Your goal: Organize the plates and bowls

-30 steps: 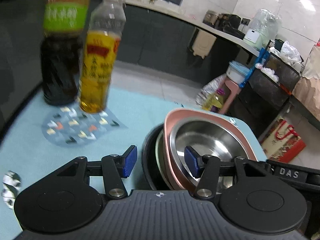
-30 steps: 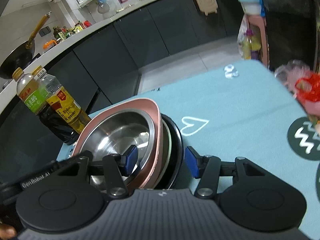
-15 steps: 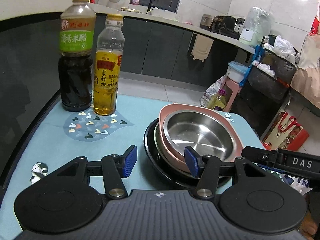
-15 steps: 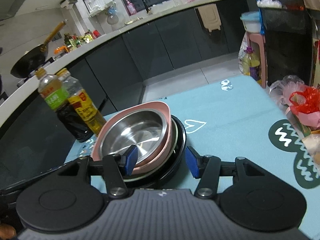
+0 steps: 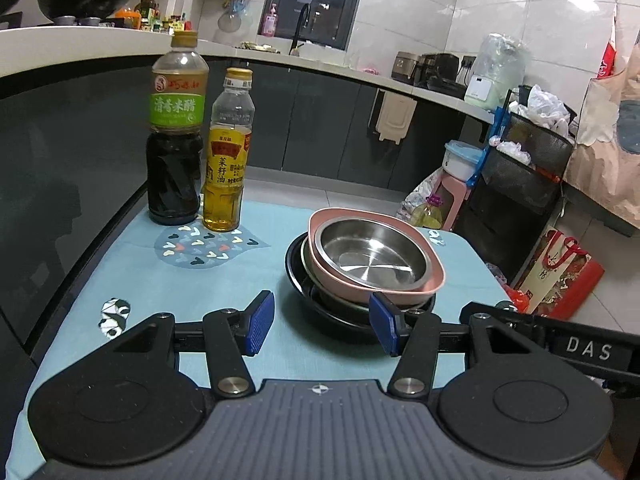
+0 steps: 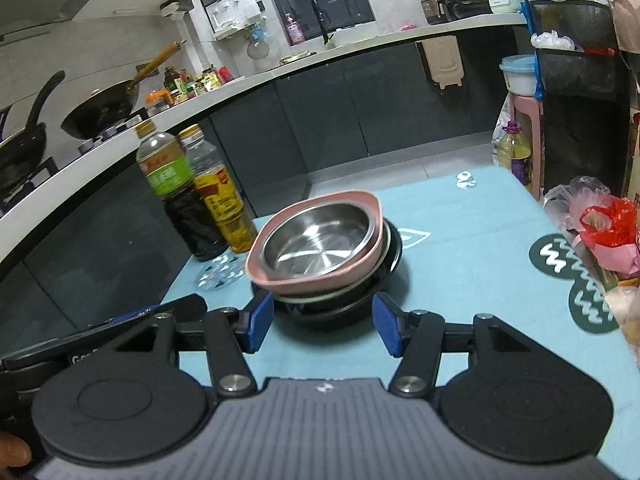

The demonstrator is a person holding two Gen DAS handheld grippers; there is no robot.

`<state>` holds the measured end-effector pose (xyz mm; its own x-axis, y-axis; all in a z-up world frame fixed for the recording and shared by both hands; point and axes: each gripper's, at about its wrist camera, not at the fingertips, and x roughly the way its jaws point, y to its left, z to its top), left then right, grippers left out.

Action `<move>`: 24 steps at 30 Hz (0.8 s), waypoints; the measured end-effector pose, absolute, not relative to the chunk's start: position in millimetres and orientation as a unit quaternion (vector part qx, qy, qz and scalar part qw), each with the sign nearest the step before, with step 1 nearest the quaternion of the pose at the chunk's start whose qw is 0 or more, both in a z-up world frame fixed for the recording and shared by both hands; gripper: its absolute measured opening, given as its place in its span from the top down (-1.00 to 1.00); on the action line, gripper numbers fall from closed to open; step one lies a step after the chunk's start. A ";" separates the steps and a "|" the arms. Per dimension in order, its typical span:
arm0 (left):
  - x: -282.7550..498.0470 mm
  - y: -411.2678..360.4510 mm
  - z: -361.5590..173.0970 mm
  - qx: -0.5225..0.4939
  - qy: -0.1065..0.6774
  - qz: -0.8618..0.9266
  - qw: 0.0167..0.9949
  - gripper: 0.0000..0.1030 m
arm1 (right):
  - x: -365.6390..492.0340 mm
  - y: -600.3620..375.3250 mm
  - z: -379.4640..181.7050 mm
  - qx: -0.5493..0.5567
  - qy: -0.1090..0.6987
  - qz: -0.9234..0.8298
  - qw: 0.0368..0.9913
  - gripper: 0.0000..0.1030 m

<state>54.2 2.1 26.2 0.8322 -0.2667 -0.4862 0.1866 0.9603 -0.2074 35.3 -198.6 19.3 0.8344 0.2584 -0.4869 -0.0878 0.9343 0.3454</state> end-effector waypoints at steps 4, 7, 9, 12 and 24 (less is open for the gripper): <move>37.7 0.4 26.6 -0.061 0.248 -0.114 0.960 0.04 | 21.5 -194.5 20.5 0.156 0.270 0.091 0.946 0.30; 24.4 0.0 27.9 -0.050 0.234 -0.114 0.964 0.04 | 8.1 -189.5 20.6 0.143 0.263 0.083 0.951 0.30; 17.0 1.1 30.3 -0.047 0.226 -0.114 0.966 0.04 | -0.3 -186.7 20.7 0.135 0.258 0.079 0.953 0.30; 4.9 2.1 33.2 -0.045 0.216 -0.107 0.970 0.03 | -12.7 -184.8 21.4 0.134 0.250 0.071 0.956 0.30; -29.0 -7.5 32.5 -0.031 0.229 -0.116 0.966 0.03 | -56.5 -173.3 23.3 0.089 0.208 0.030 0.974 0.30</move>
